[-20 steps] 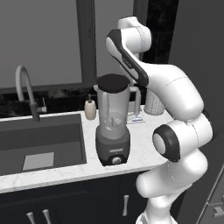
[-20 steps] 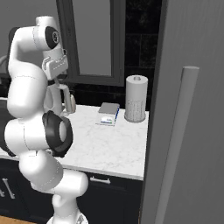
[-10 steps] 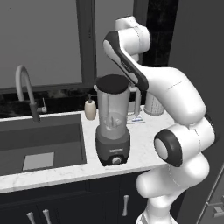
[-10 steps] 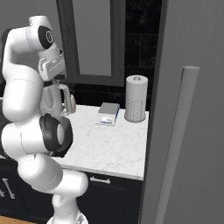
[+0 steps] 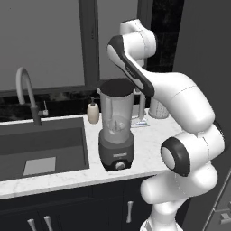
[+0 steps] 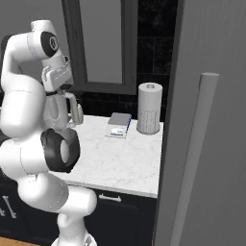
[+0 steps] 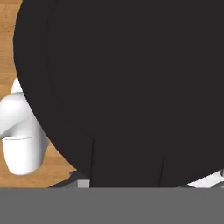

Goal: Close the lid blender by securely placing the lid on top.

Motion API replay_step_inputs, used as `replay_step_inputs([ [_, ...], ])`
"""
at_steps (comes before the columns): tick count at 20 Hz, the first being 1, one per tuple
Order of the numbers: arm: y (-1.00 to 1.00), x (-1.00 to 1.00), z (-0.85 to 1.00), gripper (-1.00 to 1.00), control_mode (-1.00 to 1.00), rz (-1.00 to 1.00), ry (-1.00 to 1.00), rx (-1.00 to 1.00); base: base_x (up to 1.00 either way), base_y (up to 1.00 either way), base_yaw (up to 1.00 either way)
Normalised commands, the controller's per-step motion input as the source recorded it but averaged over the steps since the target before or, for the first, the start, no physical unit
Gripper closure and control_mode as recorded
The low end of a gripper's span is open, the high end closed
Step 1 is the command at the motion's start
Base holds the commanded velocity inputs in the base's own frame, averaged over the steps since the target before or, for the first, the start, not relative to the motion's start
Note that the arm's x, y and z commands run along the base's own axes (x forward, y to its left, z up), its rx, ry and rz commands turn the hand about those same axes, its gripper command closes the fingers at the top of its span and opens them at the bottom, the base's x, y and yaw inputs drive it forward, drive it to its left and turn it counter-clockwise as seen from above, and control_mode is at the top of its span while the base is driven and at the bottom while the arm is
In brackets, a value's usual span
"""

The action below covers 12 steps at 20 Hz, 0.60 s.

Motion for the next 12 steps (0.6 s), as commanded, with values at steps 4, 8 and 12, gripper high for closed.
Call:
replay_step_inputs([
  [4, 0.0, -0.07, -0.29, 1.0, -1.0, 0.0, 0.01, 0.0, 0.0, 0.0, 0.0],
  [8, 0.0, 0.0, -0.05, 1.0, -1.0, 0.0, 0.0, 0.0, 0.0, 0.0, 0.0],
  [12, 0.0, 0.0, 0.0, 1.0, -1.0, 0.0, 0.0, 0.0, 0.0, 0.0, 0.0],
])
